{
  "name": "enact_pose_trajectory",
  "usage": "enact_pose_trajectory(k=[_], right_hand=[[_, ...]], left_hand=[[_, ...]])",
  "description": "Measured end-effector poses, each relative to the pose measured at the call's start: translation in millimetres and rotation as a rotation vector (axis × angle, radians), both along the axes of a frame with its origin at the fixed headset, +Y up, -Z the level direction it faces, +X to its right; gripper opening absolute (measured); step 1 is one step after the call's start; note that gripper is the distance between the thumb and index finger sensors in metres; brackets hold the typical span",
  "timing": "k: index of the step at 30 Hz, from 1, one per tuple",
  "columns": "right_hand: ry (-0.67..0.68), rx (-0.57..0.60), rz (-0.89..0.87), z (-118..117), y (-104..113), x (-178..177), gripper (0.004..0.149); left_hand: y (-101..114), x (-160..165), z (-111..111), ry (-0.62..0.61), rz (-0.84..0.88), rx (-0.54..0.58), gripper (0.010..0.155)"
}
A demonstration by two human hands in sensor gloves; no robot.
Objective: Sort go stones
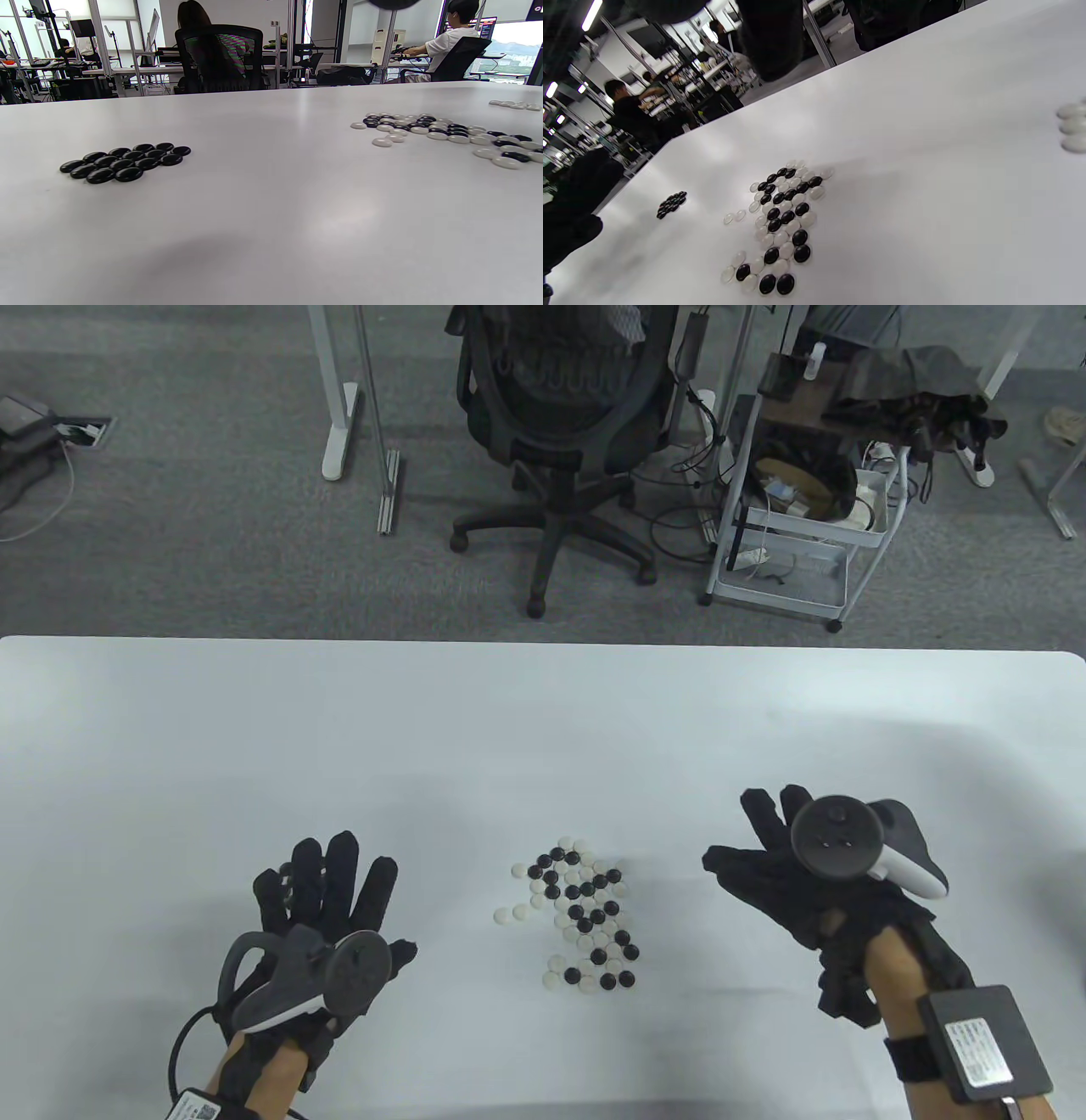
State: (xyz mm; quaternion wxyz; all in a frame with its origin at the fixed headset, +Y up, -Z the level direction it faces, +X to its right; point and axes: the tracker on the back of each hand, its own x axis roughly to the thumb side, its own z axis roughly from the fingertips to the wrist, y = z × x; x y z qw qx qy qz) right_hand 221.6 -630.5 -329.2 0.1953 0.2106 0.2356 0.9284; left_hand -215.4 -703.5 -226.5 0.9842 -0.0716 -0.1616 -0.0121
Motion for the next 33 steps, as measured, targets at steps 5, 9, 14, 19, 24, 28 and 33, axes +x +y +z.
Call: enact_pose_trajectory(k=[5,9,14,19,24,28,33], right_hand=[[-0.022,-0.145,0.171,-32.9,-20.8,-40.7,0.063],[-0.053,-0.256,0.203,-52.4,-62.8,-63.4,0.062],[-0.086,-0.331,0.181,-60.4,-98.6,-72.1,0.063],[-0.099,-0.365,0.184,-63.4,-119.9,-75.9,0.063],[-0.106,-0.38,0.185,-66.1,-129.7,-70.8,0.062],[-0.186,-0.364,0.24,-74.2,-124.8,-45.7,0.062],[-0.294,-0.366,0.292,-80.5,-121.4,-3.2,0.062]], left_hand=[[3.2,-3.4,1.4,0.002,0.023,0.016,0.077],[5.6,-5.7,2.5,-0.004,0.034,0.021,0.077],[7.0,-6.6,4.3,-0.014,0.046,0.0,0.078],[7.2,-4.7,4.6,-0.027,0.037,0.004,0.078],[6.3,-5.1,4.4,-0.022,0.028,-0.015,0.078],[7.2,-6.4,4.5,-0.011,0.032,-0.012,0.078],[7.3,-7.7,4.5,-0.005,0.034,-0.008,0.077]])
